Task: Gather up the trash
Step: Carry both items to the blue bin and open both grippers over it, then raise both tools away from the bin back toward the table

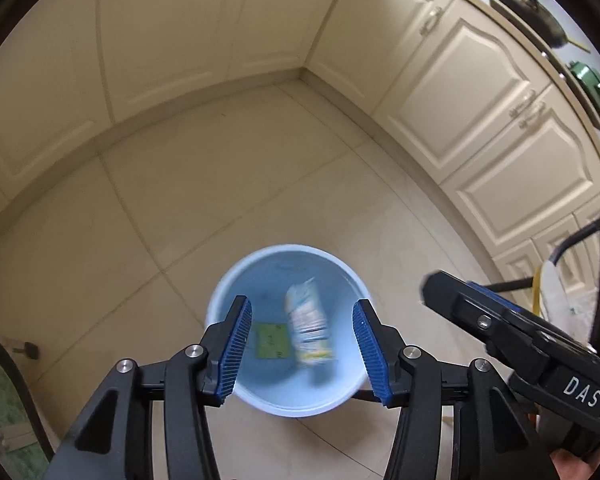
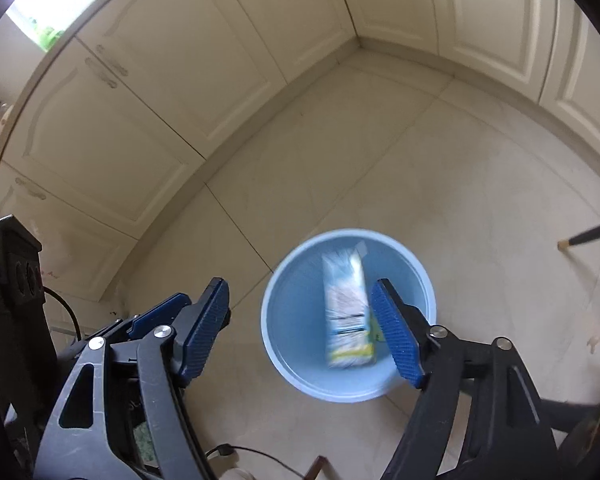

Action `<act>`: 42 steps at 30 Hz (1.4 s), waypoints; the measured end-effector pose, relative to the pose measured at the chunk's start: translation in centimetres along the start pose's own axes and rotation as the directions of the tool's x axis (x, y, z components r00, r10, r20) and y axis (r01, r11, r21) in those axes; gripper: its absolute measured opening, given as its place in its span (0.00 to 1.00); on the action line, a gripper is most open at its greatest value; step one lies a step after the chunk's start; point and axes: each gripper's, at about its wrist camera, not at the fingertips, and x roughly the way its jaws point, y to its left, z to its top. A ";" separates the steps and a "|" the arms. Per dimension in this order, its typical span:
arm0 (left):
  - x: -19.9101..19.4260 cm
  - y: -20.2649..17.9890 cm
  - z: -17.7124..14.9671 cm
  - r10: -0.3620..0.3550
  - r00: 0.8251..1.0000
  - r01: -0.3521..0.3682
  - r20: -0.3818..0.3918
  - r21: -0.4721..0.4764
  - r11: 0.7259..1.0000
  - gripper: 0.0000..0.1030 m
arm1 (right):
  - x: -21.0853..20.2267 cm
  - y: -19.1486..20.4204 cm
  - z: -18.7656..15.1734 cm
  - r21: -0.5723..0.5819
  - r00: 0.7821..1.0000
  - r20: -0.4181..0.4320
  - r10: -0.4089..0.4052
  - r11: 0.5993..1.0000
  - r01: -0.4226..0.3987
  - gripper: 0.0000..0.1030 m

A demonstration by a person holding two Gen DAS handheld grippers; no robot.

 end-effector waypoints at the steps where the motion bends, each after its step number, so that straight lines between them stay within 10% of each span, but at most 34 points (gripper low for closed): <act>1: -1.1 -0.4 0.1 0.016 1.000 -0.016 0.021 -0.001 1.000 0.48 | -0.5 0.4 0.0 -0.010 1.000 0.004 -0.007 1.000 0.007 0.70; 8: -11.2 -2.0 -0.4 0.107 0.967 -0.108 0.230 -0.009 0.994 0.56 | -7.5 5.9 -0.4 -0.104 0.989 0.137 -0.062 0.992 0.077 0.84; 16: -24.8 -10.7 -3.8 0.130 0.866 -0.172 0.483 0.042 0.984 0.71 | -21.1 12.6 -1.9 -0.193 0.928 0.363 -0.088 0.967 0.167 0.93; 24: -37.7 -19.7 -12.7 0.040 0.731 -0.127 0.681 0.078 0.989 0.92 | -36.7 17.1 -7.0 -0.210 0.805 0.587 -0.083 0.945 0.251 1.00; 33: -45.4 -27.6 -27.1 -0.075 0.640 -0.135 0.765 0.208 0.969 0.99 | -51.3 17.3 -14.9 -0.102 0.669 0.730 -0.140 0.945 0.310 1.00; 37: -49.5 -22.6 -36.0 -0.150 0.604 -0.119 0.783 0.275 0.954 0.99 | -56.3 17.0 -18.4 -0.048 0.610 0.772 -0.179 0.940 0.337 1.00; 42: -51.7 -20.0 -39.8 -0.220 0.557 -0.104 0.801 0.330 0.938 0.99 | -61.2 16.4 -21.5 0.012 0.540 0.810 -0.228 0.927 0.374 1.00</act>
